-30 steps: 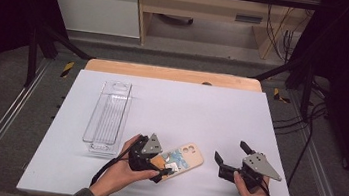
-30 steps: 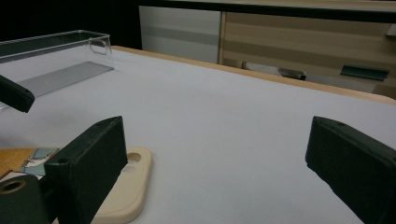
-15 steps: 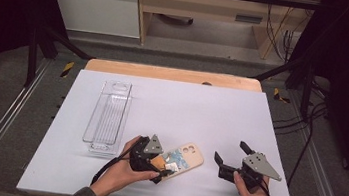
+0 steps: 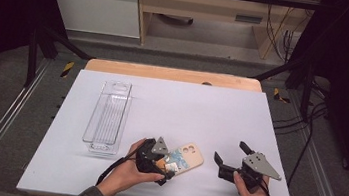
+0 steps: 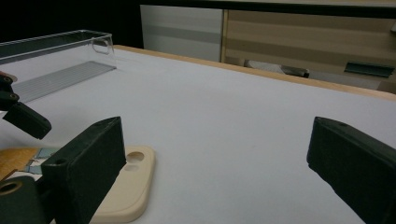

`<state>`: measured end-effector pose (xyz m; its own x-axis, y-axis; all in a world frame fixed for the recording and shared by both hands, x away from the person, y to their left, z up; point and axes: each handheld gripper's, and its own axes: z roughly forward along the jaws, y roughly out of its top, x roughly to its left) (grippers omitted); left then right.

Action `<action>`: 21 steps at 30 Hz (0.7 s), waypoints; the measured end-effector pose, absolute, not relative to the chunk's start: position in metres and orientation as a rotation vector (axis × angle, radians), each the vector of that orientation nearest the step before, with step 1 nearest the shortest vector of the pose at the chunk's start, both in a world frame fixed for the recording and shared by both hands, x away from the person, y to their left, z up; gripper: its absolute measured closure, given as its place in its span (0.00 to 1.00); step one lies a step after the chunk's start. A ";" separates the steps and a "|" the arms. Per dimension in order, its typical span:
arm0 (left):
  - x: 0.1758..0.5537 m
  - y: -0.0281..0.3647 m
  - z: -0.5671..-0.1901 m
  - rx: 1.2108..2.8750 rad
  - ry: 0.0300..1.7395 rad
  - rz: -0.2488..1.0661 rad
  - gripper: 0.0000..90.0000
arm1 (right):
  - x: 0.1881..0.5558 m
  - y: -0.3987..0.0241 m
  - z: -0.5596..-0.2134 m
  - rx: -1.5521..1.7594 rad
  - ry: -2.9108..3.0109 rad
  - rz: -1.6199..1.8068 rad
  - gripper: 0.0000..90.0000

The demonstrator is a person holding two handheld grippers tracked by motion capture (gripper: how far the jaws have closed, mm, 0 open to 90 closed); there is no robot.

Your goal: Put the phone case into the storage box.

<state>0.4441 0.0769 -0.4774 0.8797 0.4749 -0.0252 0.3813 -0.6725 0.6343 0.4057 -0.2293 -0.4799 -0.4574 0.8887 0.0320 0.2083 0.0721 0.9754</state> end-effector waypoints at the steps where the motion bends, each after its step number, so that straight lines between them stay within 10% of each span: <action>1: 0.444 0.075 -0.479 2.395 0.605 0.180 0.04 | 0.406 -0.229 -0.480 1.094 1.742 1.423 0.05; 21: 0.447 0.069 -0.486 2.421 0.616 0.174 0.05 | 0.406 -0.230 -0.480 1.096 1.744 1.425 0.05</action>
